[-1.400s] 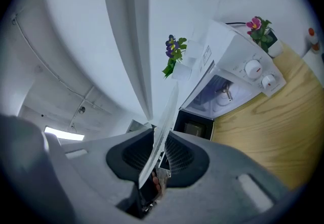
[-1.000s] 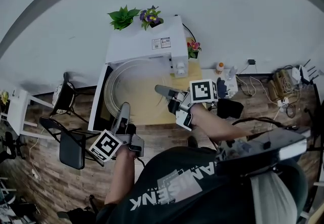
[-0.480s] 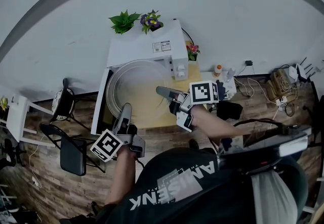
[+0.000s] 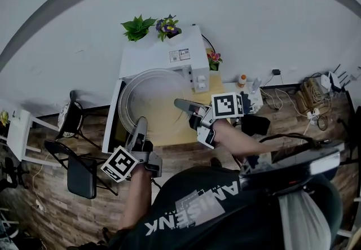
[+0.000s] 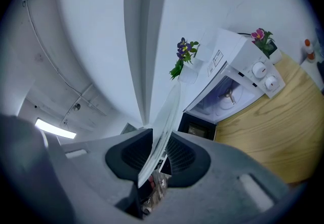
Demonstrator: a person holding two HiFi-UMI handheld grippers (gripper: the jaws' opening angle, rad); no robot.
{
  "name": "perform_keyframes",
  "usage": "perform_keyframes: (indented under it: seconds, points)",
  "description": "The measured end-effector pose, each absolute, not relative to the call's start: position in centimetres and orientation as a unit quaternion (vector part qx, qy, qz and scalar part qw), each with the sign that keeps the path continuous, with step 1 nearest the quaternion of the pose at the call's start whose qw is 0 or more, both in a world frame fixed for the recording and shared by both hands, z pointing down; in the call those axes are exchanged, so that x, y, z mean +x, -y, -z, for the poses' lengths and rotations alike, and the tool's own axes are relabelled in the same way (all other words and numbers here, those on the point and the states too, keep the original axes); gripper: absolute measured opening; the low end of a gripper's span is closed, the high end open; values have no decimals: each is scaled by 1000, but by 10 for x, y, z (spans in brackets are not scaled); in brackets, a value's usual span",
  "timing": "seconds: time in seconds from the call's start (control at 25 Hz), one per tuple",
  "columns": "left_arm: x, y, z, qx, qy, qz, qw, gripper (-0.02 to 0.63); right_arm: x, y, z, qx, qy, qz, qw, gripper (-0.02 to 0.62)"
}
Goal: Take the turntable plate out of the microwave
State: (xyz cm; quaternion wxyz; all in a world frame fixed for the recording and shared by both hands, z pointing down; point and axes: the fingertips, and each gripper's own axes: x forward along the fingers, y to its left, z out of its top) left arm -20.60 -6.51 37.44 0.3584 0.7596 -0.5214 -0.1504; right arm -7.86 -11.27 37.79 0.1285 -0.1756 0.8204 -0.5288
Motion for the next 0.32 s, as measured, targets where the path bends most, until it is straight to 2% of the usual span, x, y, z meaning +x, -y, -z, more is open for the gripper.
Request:
perform_keyframes:
  seconds: [0.16,0.32]
  points:
    - [-201,66,-374,760,511,164,367,109,-77,113,-378,-175,-821,529,126,86]
    - [-213,66,-373,765,546,108,324,109,-77,114,-378,-174,-822,527,127,86]
